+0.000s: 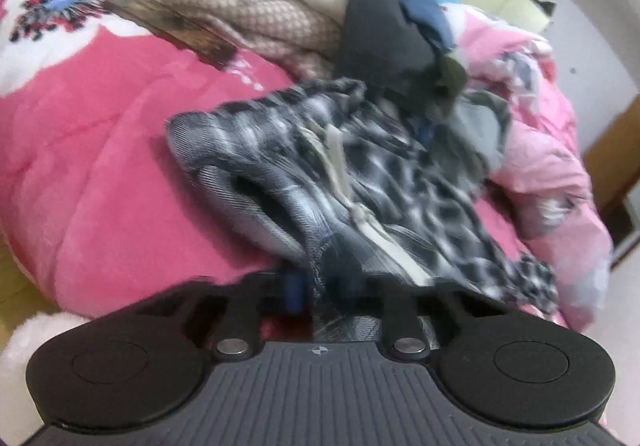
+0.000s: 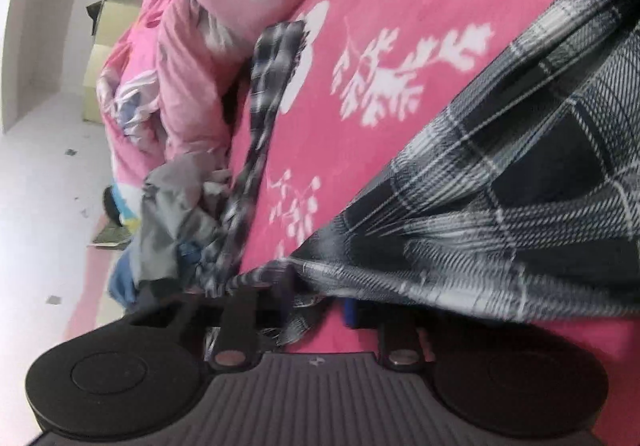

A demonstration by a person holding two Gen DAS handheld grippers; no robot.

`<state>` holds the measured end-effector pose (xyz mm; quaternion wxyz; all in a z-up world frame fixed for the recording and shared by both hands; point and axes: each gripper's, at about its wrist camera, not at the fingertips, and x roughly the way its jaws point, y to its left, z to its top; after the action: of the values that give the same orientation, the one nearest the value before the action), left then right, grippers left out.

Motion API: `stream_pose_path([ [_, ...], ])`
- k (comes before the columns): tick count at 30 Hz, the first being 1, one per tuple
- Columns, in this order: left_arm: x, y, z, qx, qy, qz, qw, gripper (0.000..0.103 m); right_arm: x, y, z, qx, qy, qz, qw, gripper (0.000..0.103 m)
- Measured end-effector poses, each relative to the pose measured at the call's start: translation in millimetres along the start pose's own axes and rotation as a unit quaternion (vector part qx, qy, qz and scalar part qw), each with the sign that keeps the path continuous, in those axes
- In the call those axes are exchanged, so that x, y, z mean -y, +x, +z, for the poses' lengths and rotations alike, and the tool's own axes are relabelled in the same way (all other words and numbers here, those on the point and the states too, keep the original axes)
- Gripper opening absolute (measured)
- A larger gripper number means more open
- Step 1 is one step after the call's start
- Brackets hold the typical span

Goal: Fold clothes

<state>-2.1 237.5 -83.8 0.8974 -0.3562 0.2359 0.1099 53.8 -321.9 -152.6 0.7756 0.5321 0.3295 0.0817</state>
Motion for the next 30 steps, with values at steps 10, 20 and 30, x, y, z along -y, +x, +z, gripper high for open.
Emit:
stream_pose_path([
  [10, -11, -59, 37, 0.019, 0.041, 0.021, 0.9988, 0.004, -25, -52, -12, -0.039, -0.034, -0.009, 0.999, 0.007],
  [20, -29, -70, 38, -0.013, 0.067, 0.057, 0.9960, 0.034, -15, -60, -4, -0.108, -0.049, -0.095, 0.988, 0.059],
  [30, 63, -60, 69, 0.041, 0.179, 0.010, 0.9830, 0.039, -96, -106, 15, -0.058, -0.222, -0.070, 0.971, 0.062],
])
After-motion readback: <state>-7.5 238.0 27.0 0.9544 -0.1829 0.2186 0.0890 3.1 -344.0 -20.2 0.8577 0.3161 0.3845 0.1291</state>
